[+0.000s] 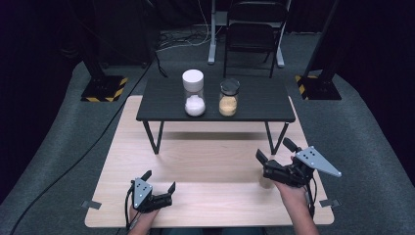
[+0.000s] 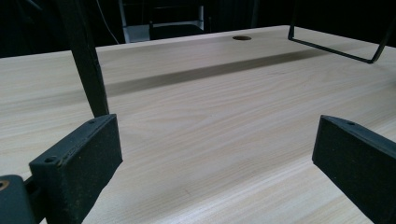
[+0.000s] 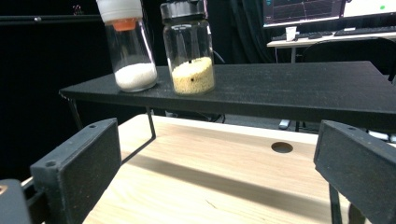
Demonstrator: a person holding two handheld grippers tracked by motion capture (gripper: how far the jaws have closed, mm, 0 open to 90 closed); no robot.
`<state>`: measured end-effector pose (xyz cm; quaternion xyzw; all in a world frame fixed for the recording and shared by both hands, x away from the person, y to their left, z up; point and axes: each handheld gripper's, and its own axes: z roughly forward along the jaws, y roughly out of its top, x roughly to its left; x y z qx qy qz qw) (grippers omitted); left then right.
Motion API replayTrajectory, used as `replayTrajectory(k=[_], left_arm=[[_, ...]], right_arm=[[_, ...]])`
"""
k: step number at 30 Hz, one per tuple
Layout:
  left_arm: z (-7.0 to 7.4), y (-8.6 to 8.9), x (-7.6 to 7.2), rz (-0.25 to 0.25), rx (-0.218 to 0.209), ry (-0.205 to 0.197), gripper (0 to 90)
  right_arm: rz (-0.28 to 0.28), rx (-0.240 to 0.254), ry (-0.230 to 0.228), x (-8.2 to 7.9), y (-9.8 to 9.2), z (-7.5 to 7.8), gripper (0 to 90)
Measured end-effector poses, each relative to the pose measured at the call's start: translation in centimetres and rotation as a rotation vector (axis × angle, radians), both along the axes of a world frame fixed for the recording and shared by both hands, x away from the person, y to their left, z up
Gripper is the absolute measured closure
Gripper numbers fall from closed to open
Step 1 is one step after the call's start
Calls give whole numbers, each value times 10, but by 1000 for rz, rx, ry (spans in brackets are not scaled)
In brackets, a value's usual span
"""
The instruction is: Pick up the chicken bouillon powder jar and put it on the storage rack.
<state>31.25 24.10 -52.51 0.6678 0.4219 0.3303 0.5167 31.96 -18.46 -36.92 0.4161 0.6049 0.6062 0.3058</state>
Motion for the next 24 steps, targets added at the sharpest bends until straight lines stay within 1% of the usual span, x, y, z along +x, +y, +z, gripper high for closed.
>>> replayTrajectory(k=[5,10,12,16,17,21,24], left_arm=[[0,0,0,0,2,0,12],[0,0,0,1,2,-1,12],[0,0,0,0,2,0,12],[0,0,0,0,2,0,12],[0,0,0,0,2,0,12],[0,0,0,0,2,-1,12],[0,0,0,0,3,1,12]], right_arm=[[2,9,4,-5,-5,-6,0],[-7,9,-2,-9,-10,-11,0],[-8,15,3,-10,-12,-13,0],[-18,7,6,-11,-16,-20,3],[-19,-2,7,-12,-17,-22,3],[-6,2,1,-14,-21,-29,3],[-6,-3,-3,-16,-23,-34,3]])
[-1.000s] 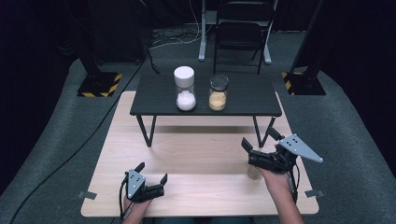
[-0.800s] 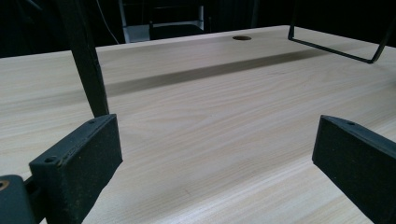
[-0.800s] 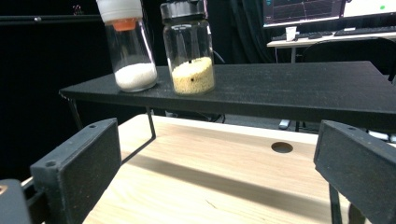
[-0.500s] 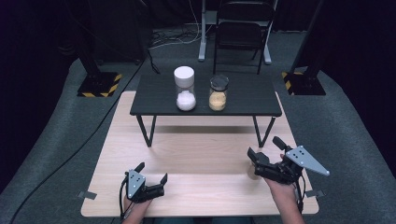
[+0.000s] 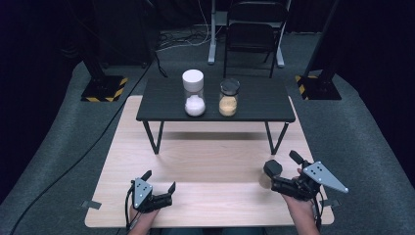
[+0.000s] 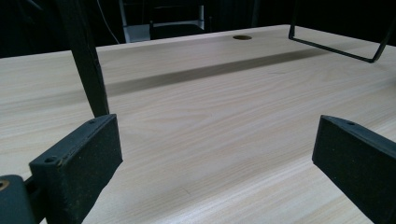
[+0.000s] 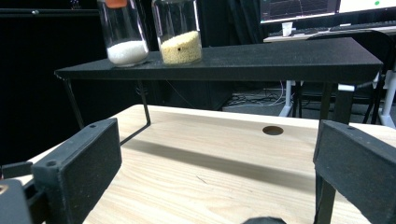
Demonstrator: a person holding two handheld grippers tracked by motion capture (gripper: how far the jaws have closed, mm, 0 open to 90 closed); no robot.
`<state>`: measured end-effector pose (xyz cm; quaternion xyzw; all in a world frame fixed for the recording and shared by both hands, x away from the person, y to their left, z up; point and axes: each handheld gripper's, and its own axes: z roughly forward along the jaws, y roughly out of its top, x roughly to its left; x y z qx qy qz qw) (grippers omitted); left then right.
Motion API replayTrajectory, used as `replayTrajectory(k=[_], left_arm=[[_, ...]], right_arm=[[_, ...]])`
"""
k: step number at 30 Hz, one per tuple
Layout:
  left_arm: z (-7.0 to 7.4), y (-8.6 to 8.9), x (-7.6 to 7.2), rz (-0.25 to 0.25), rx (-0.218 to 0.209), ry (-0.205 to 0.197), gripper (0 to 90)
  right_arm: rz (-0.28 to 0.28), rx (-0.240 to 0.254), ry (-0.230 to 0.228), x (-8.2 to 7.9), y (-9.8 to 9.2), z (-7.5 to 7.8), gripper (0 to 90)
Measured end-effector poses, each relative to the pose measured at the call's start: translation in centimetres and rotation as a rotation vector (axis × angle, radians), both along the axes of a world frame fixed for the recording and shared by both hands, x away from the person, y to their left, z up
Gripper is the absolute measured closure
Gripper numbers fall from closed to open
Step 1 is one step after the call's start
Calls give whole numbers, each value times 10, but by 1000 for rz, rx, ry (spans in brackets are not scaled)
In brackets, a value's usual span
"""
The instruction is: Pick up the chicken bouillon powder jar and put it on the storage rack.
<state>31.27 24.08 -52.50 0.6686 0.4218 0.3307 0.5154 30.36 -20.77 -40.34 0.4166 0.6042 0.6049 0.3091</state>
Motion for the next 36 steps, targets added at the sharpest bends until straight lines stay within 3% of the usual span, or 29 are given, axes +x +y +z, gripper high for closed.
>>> replayTrajectory(k=[14,36], left_arm=[[0,0,0,0,1,0,11],[0,0,0,1,1,-2,11]], right_arm=[[-34,-10,36,-4,-10,-31,0],[-77,7,78,-7,-19,-59,0]])
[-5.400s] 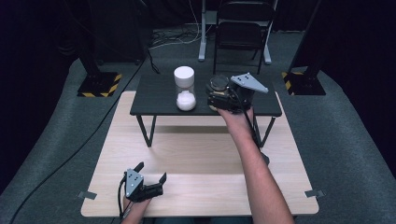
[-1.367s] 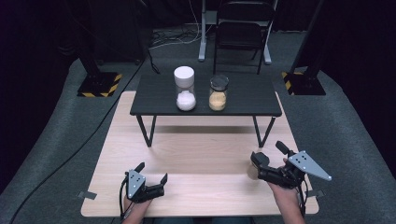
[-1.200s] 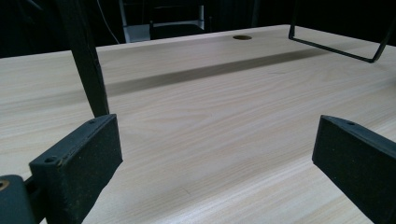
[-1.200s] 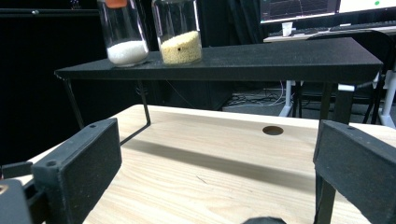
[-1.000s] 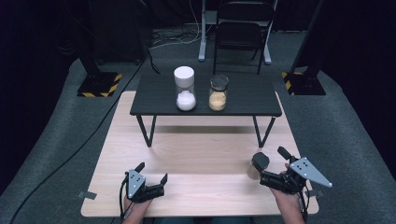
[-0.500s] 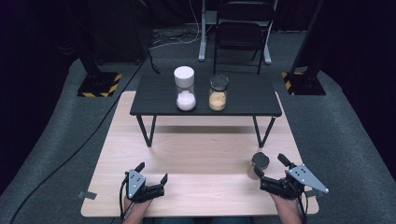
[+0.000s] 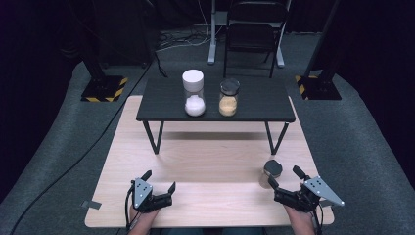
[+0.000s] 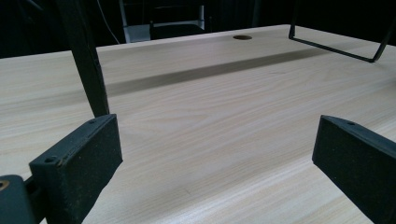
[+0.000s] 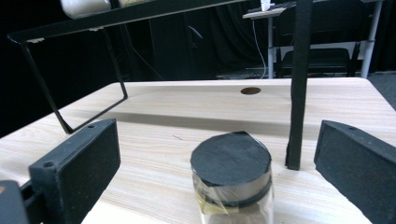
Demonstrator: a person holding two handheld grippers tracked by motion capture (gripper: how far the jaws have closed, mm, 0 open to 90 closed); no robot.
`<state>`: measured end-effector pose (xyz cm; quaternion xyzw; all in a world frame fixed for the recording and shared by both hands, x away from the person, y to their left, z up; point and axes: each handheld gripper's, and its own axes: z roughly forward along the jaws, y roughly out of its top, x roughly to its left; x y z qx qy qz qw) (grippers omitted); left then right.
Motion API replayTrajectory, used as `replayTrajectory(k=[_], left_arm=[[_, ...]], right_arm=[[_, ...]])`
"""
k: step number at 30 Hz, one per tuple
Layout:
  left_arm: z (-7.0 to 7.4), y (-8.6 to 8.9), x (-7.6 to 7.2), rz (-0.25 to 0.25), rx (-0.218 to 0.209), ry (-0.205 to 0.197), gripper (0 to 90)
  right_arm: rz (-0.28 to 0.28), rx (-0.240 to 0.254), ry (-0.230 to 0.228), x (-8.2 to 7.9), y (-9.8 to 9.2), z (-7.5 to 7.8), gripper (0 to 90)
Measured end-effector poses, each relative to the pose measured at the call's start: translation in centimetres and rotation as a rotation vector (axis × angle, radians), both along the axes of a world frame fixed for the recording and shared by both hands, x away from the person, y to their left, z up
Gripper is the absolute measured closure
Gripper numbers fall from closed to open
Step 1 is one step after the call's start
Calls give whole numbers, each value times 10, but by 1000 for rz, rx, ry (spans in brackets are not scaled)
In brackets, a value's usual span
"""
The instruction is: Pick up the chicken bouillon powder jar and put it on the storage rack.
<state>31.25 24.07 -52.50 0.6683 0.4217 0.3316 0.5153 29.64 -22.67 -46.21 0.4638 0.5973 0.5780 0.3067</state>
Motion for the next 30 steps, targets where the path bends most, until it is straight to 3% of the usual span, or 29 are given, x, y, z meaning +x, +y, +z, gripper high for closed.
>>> replayTrajectory(k=[17,30], left_arm=[[0,0,0,-3,-3,1,12],[0,0,0,-4,-1,-2,12]], right_arm=[[-71,-46,59,-2,-10,-31,0],[-88,-28,91,-2,-13,-50,0]])
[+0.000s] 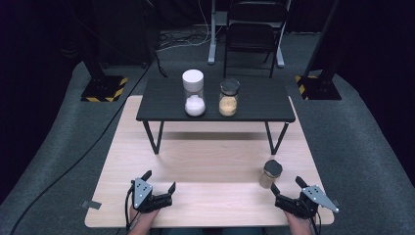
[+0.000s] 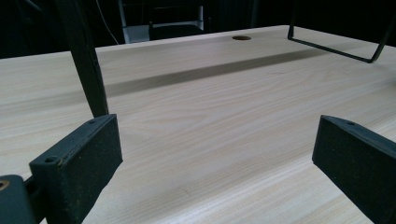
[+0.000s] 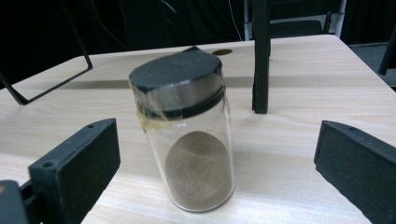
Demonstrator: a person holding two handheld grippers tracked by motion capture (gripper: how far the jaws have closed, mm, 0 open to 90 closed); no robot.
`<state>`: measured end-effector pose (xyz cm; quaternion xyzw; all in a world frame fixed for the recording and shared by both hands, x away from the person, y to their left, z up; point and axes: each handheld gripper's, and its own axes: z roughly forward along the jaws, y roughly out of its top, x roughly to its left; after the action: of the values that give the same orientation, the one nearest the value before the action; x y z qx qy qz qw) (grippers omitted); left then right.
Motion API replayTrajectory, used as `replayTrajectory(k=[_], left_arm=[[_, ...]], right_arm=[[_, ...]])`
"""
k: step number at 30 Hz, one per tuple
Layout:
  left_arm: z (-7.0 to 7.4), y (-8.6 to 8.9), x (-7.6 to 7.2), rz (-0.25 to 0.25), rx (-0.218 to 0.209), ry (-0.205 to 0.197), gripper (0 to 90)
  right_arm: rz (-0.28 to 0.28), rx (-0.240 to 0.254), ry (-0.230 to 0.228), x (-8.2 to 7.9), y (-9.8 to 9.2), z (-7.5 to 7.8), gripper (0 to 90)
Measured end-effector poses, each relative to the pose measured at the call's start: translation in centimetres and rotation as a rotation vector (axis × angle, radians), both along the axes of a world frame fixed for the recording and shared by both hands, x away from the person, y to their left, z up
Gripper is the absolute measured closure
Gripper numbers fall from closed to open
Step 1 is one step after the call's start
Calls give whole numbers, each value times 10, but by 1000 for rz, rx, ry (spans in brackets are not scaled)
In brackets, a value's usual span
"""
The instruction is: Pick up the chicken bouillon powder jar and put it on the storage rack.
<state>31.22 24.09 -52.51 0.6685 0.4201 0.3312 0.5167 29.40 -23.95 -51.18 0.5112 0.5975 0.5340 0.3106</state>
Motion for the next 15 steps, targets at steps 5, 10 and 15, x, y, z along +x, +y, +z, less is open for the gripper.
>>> replayTrajectory(k=[5,10,15], left_arm=[[0,0,0,-1,-1,1,12],[0,0,0,-1,-2,1,11],[0,0,0,-2,-3,-2,11]], right_arm=[[9,-26,39,2,0,-8,0],[10,-15,63,4,-1,-11,0],[10,-18,68,4,-1,-11,0]])
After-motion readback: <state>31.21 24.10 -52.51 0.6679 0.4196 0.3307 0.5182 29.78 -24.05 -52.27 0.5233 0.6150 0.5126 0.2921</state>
